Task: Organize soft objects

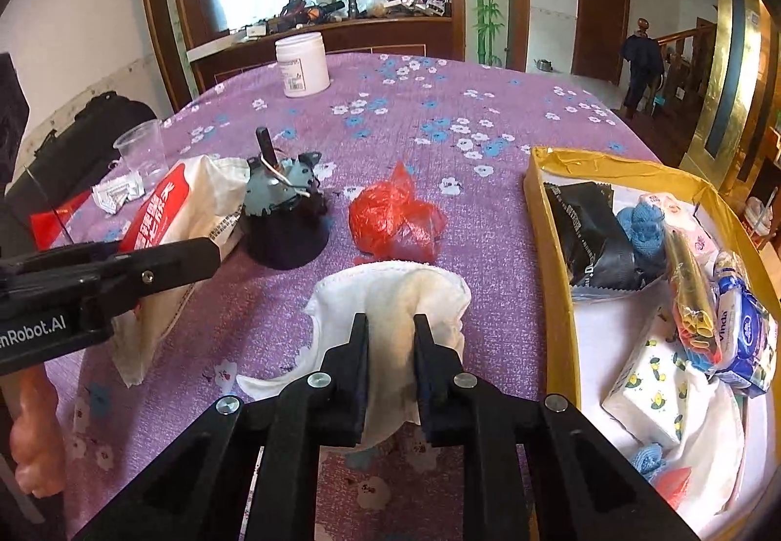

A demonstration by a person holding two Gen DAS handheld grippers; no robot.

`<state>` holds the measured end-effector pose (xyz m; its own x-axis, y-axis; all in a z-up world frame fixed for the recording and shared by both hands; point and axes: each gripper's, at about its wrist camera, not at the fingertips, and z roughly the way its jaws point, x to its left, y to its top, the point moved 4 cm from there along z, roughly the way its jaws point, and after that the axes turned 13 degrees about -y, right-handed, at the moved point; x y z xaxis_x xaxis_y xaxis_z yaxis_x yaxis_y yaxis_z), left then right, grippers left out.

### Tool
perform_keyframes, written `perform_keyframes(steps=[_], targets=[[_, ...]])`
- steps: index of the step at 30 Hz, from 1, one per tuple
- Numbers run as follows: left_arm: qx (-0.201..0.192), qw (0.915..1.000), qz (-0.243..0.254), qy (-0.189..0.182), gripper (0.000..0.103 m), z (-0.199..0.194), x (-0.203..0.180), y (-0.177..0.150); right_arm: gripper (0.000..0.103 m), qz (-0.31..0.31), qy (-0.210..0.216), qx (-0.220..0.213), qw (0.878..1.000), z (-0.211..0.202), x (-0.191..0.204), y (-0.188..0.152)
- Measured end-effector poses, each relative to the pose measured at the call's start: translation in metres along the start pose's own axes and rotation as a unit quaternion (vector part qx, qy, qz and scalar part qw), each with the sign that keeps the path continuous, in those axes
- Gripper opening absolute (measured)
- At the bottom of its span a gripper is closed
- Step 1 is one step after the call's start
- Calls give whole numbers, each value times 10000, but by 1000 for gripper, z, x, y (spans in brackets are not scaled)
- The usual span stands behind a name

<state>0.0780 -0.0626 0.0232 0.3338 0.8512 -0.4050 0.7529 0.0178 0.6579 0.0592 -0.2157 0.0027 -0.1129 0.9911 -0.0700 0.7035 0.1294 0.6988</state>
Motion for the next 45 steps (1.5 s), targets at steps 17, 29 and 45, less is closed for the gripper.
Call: perform_keyframes(steps=[17,29,45], targets=[[-249,9981,564,-21,41,-6,-32,-4,17,980,-153,-762,9921,-42,-45,4],[-160,9966,701,-403,41,-6,-67,-6,18,1524,-379,-1121,9812,-95,-108,-18],[359,9855,1141,-1200,41,66,-218,-19,18,2896,-1076,-1125,9444,-113,-252,-54]])
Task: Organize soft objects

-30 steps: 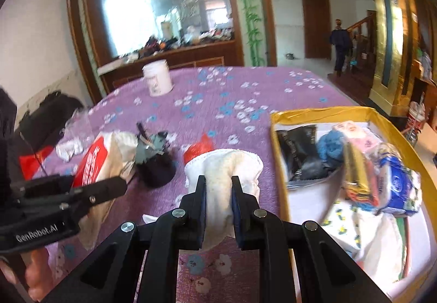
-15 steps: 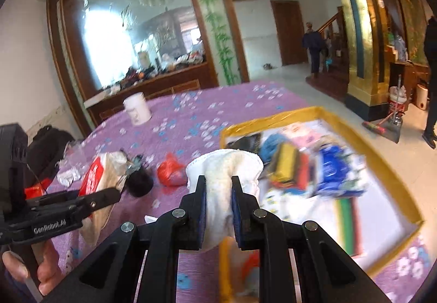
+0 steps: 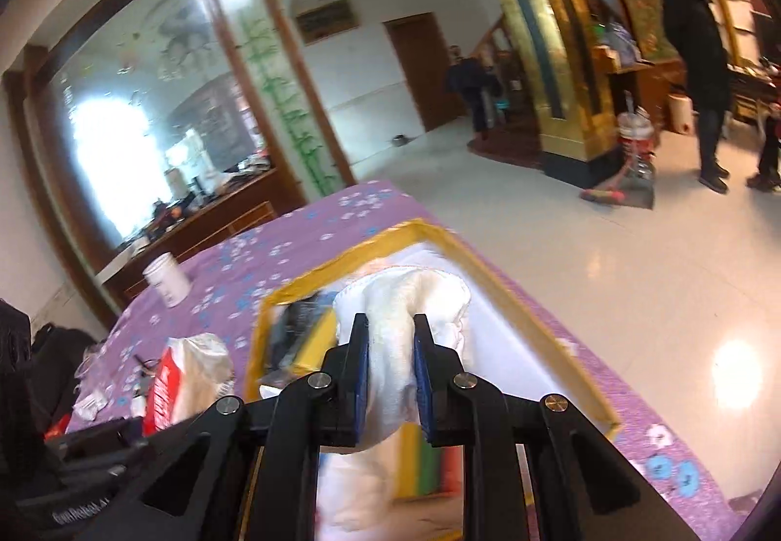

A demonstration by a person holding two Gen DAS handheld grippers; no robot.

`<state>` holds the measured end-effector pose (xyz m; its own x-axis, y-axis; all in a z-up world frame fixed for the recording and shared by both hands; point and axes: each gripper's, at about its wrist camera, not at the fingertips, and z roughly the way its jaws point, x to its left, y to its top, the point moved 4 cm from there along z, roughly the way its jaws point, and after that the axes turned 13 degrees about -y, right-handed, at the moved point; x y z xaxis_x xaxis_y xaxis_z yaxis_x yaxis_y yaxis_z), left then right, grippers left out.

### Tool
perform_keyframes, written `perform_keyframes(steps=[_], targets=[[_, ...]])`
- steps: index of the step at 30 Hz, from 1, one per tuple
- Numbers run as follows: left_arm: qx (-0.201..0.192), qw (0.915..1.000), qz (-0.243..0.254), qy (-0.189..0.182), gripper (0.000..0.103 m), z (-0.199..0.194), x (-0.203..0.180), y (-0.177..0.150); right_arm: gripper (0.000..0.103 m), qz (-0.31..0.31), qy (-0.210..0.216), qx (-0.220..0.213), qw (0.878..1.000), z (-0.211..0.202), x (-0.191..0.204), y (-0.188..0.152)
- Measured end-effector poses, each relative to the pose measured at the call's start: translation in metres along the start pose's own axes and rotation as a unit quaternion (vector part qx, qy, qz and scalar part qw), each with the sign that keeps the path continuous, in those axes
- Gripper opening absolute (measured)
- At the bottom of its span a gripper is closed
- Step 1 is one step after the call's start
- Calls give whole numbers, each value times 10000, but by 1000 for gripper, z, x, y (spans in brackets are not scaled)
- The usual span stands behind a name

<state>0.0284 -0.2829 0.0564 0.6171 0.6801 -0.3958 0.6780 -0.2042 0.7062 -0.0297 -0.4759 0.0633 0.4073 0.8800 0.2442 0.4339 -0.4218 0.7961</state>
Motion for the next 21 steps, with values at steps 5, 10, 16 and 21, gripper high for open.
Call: perform_keyframes(steps=[5,10,16,21], targets=[[24,9994,5,349,41,32,6,-5,18,46,-203,61,9998,14,-17,-6],[88,9992,17,397,41,42,16,-9,18,30,-232,158,9996,31,-14,-10],[74,9986,180,483,41,44,13,-8,18,72,-356,338,9988,42,-14,-15],[28,9976,275,631,41,45,9,-9,18,143,-453,351,9983,44,-16,-14]])
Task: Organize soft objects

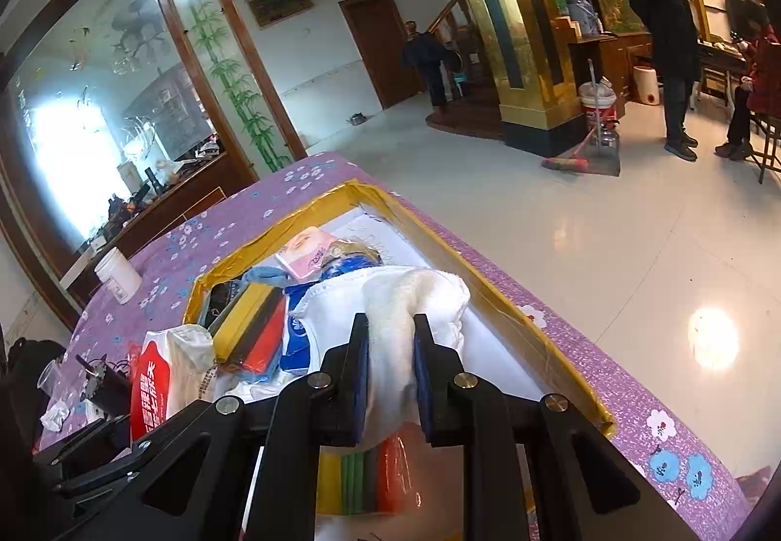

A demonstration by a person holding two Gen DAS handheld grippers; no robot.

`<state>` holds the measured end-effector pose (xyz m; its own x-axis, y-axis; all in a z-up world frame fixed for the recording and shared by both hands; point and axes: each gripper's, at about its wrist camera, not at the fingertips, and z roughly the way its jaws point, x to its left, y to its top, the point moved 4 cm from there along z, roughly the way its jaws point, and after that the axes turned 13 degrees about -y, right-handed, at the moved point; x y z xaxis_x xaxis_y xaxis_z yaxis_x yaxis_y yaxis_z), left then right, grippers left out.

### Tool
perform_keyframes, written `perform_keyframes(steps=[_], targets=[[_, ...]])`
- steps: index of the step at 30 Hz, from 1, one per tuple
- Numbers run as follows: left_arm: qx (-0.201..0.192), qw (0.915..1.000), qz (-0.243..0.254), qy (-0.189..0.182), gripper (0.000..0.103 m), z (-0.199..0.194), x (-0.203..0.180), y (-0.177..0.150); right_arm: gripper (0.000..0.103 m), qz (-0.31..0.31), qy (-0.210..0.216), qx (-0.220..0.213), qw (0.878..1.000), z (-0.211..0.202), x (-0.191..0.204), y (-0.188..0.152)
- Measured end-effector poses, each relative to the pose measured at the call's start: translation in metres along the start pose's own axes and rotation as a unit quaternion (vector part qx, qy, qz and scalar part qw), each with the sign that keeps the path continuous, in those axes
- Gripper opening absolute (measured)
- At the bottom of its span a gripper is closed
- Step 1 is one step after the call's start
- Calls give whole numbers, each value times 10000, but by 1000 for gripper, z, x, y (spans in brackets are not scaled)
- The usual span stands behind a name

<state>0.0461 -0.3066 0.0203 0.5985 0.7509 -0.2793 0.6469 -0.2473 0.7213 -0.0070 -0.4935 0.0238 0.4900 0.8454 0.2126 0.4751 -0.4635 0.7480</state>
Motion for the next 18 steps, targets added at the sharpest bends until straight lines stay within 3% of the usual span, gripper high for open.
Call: perform_keyframes(steps=[18], targets=[[-220,9972,506,510,42,-2,-13,-2,20,64,-67,65,9999,4,1,-1]])
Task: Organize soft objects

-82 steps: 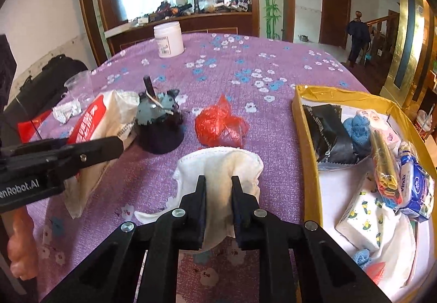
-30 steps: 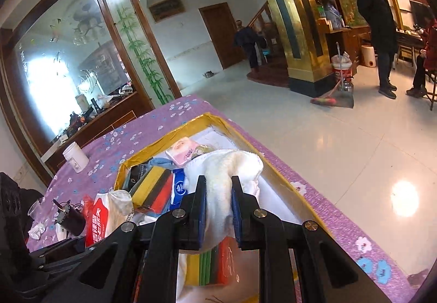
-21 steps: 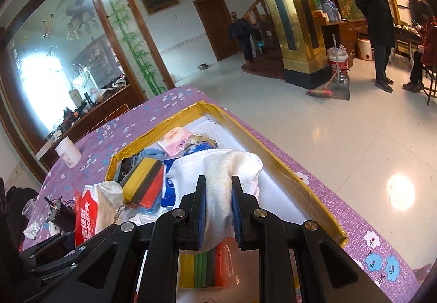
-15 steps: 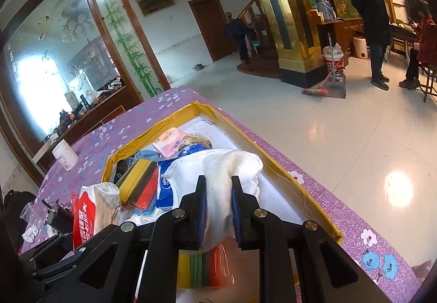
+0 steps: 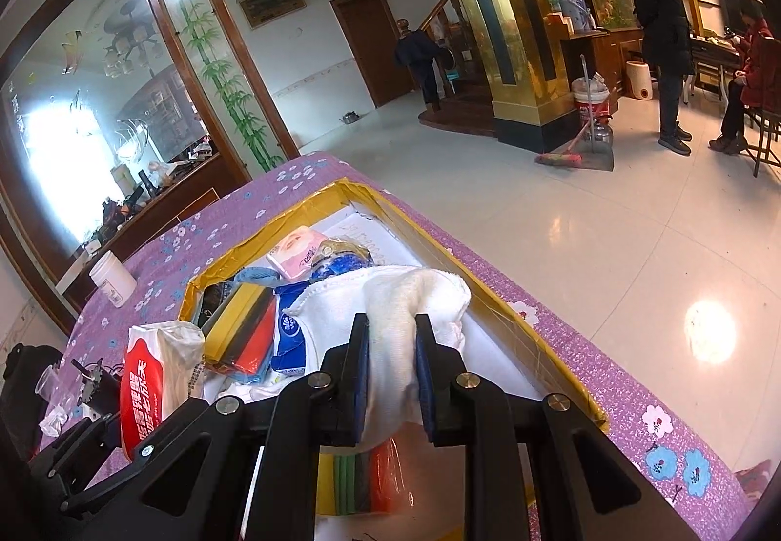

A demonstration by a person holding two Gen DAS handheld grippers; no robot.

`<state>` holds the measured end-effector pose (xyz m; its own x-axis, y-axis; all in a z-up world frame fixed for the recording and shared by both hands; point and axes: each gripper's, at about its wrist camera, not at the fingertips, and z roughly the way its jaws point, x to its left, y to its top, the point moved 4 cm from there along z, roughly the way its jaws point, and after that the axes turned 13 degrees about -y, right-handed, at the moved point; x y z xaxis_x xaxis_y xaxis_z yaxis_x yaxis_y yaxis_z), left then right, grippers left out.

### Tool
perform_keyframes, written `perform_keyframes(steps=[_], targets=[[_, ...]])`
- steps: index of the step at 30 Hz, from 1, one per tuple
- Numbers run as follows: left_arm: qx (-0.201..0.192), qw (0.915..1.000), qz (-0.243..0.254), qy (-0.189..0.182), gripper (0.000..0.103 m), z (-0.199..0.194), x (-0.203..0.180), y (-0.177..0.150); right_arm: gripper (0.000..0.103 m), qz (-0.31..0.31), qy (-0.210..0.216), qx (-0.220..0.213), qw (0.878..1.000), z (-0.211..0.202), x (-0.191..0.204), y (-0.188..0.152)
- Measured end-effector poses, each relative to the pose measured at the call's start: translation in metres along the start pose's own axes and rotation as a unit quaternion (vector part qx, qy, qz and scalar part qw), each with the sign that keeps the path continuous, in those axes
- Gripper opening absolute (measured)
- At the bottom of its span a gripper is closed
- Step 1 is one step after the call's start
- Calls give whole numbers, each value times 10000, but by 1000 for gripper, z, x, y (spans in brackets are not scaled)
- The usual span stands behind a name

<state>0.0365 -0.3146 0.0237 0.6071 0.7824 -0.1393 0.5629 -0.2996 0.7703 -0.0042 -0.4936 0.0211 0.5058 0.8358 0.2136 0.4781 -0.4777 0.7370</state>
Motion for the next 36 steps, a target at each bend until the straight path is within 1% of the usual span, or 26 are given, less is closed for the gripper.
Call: perform_keyframes(steps=[13,18,20,24,27,28,29,30,32,34,36], targets=[[-73,9995,231,193,42,-2,-9,-2,20,2,-9,3,10000,2,-1,0],[-79,9994,251,219,42,-2,-9,-2,20,4,-2,-2,10000,2,-1,0],[-84,9994,254,224,44,-2,-9,-2,20,8,-4,-15,10000,3,-1,0],[-91,9993,268,230,45,-2,-9,-2,20,-2,-7,-29,10000,4,-1,-1],[-98,9993,265,240,46,-2,-9,-2,24,8,0,-77,10000,1,-1,-1],[-112,9993,271,252,47,-2,-9,-1,27,19,9,-103,9999,0,-2,-2],[-138,9992,278,267,51,-3,-9,-1,30,28,13,-124,9999,-2,-2,-1],[-166,9991,282,278,53,-5,-8,0,31,45,21,-157,9999,-3,-3,-1],[-235,9989,288,297,63,-7,-7,1,32,78,47,-210,9997,-6,-3,-1],[-315,9986,294,321,69,-9,-7,3,34,113,86,-272,9995,-9,-5,0],[-345,9984,306,315,70,-10,-7,4,37,178,149,-367,9991,-14,-6,1]])
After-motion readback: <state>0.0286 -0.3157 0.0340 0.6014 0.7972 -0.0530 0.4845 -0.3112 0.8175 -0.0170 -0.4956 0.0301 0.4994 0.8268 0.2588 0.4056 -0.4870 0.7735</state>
